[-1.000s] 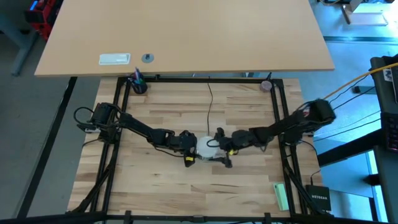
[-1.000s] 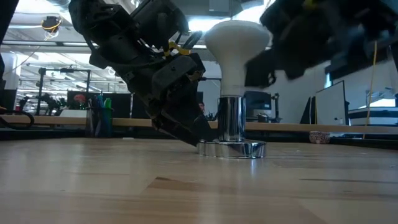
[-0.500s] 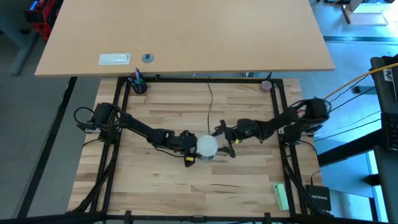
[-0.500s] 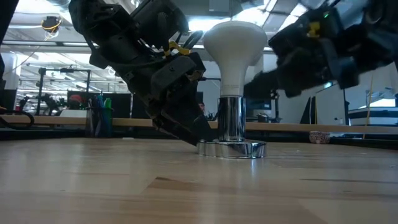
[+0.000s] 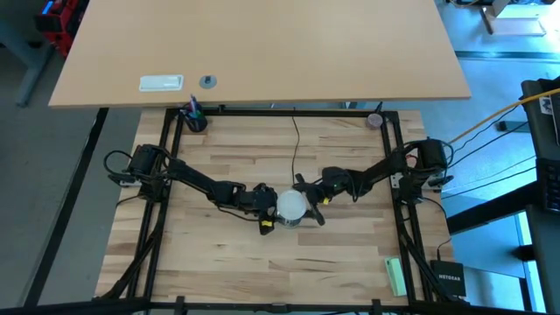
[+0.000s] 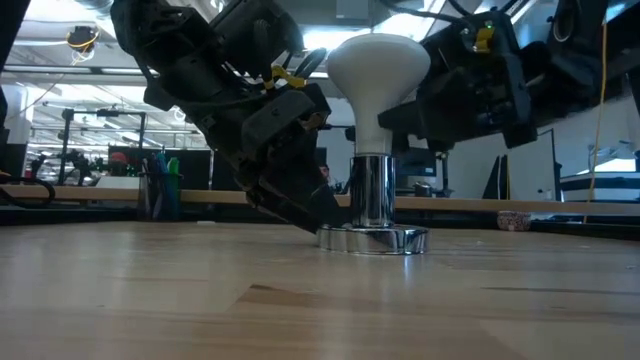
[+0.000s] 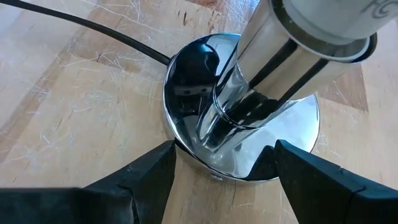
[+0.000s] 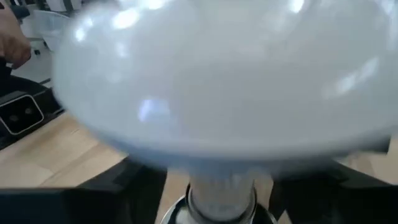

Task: Screw lightbulb
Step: Insert the lightbulb into the lamp

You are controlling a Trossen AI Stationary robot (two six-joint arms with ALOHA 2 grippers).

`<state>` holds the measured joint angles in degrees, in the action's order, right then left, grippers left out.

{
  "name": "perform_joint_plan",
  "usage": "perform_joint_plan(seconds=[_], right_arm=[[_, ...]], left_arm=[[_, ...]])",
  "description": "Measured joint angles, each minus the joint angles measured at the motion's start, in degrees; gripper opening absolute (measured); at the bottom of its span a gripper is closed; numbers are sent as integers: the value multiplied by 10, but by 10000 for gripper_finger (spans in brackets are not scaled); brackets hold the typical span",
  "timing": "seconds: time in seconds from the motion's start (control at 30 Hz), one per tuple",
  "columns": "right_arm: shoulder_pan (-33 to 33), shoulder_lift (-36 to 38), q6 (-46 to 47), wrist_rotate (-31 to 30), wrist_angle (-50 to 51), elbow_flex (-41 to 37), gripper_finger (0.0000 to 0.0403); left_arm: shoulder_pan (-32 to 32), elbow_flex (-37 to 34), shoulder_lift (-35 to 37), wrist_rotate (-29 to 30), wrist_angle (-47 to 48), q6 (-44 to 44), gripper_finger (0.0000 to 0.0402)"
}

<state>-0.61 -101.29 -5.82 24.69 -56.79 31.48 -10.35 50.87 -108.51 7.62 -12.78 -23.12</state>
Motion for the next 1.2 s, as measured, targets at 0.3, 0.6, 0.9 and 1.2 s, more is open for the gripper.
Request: perform_joint_plan(seconds=[0.3,0.6,0.9,1.2], right_arm=[[-2,2,-5,-27,25,3,155],[-71,11,17,-223,42,3,155],[-133,10,88,-451,73,4,155],[-127,28,95,-363,98,0,244]], left_arm=[[0,0,0,0,0,-2,260],[1,0,0,1,2,-22,260],[4,0,0,6,3,-28,260],[4,0,0,2,0,-28,260]])
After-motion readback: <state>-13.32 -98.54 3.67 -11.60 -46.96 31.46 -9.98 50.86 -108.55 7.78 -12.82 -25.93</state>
